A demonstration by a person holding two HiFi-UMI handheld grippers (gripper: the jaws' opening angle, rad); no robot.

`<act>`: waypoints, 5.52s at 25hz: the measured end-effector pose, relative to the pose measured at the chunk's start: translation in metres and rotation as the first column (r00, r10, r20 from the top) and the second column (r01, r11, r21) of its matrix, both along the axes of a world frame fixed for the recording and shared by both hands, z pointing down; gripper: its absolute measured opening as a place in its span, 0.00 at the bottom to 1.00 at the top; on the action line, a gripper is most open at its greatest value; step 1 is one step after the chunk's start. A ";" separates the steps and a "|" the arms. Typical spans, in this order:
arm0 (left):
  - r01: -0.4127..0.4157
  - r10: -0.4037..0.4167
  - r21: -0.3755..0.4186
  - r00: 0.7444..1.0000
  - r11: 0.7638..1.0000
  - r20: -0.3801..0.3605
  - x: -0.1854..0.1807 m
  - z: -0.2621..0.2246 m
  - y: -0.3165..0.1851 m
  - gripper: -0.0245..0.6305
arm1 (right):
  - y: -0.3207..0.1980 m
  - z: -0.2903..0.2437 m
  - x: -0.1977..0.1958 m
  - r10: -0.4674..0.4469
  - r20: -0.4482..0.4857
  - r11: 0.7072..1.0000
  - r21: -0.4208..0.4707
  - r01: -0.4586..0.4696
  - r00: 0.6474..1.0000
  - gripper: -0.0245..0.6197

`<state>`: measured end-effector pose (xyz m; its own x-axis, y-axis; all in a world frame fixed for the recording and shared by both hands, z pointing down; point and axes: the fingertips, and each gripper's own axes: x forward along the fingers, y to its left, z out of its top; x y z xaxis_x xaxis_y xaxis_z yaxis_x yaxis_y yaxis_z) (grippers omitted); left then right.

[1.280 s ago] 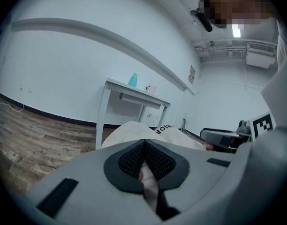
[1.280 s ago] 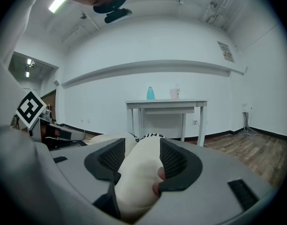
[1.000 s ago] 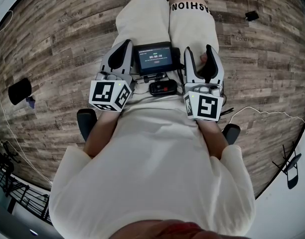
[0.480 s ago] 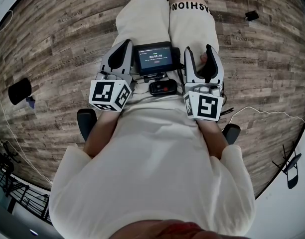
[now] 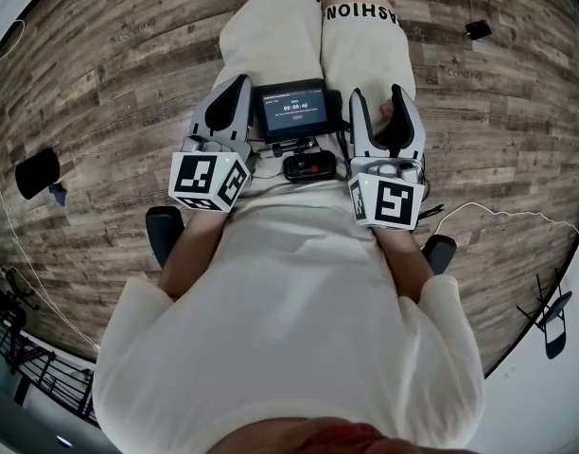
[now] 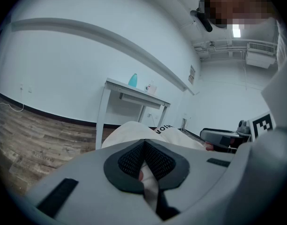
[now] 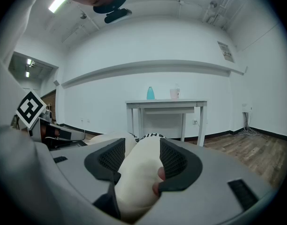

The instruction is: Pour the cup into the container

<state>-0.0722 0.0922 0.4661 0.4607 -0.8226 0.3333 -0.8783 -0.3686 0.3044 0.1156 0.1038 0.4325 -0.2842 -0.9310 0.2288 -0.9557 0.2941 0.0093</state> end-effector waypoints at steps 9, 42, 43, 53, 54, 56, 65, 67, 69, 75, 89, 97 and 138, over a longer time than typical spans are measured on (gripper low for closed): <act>0.000 0.000 0.000 1.000 1.000 0.000 0.000 0.001 0.000 0.05 | 0.000 0.001 0.000 0.000 0.000 1.000 0.000 0.000 1.000 0.40; -0.001 0.001 0.000 1.000 1.000 0.000 0.000 0.001 0.000 0.05 | 0.000 0.000 0.000 0.001 0.000 1.000 0.003 -0.001 1.000 0.40; 0.000 0.000 0.000 1.000 1.000 -0.001 0.000 0.001 0.000 0.05 | 0.000 0.001 0.000 0.000 0.000 1.000 0.003 0.000 1.000 0.40; 0.000 0.000 0.001 1.000 1.000 -0.001 0.000 0.000 0.000 0.05 | 0.000 0.000 0.000 0.001 0.001 1.000 0.004 -0.001 1.000 0.40; 0.000 0.000 0.001 1.000 1.000 -0.001 0.000 0.000 0.000 0.05 | 0.000 0.000 0.000 0.001 0.001 1.000 0.004 -0.001 1.000 0.40; 0.000 0.000 0.001 1.000 1.000 -0.001 -0.001 0.000 0.000 0.05 | 0.000 0.000 0.000 0.001 0.000 1.000 0.003 -0.001 1.000 0.40; 0.000 0.000 0.002 1.000 1.000 0.000 -0.001 0.000 0.000 0.05 | 0.000 0.000 0.000 0.001 -0.001 1.000 0.004 -0.001 1.000 0.40; 0.000 0.000 0.004 1.000 1.000 0.002 0.000 0.000 -0.001 0.05 | -0.001 0.000 -0.001 0.001 -0.001 1.000 0.007 -0.001 1.000 0.40; -0.002 0.001 0.005 1.000 1.000 0.003 0.000 0.000 -0.001 0.05 | -0.001 0.000 -0.001 0.002 0.000 1.000 0.007 -0.002 1.000 0.40; 0.000 0.000 -0.002 1.000 1.000 0.002 0.000 0.000 0.001 0.05 | 0.000 -0.001 -0.001 -0.003 -0.004 1.000 -0.001 0.003 1.000 0.40; 0.000 0.000 -0.002 1.000 1.000 0.007 0.000 -0.001 0.000 0.05 | -0.001 -0.001 -0.001 -0.003 -0.002 1.000 -0.003 0.003 1.000 0.40; 0.000 0.000 -0.002 1.000 1.000 0.000 0.000 -0.001 -0.002 0.05 | -0.002 -0.001 0.001 0.004 0.000 1.000 -0.006 -0.004 1.000 0.40; -0.014 0.014 -0.010 1.000 1.000 -0.020 0.000 -0.002 -0.001 0.05 | 0.001 -0.006 0.005 0.023 0.031 1.000 0.004 -0.023 0.999 0.40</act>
<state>-0.0723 0.0913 0.4640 0.4787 -0.8127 0.3322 -0.8670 -0.3778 0.3250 0.1207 0.1043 0.4268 -0.2694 -0.9384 0.2165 -0.9622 0.2718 -0.0196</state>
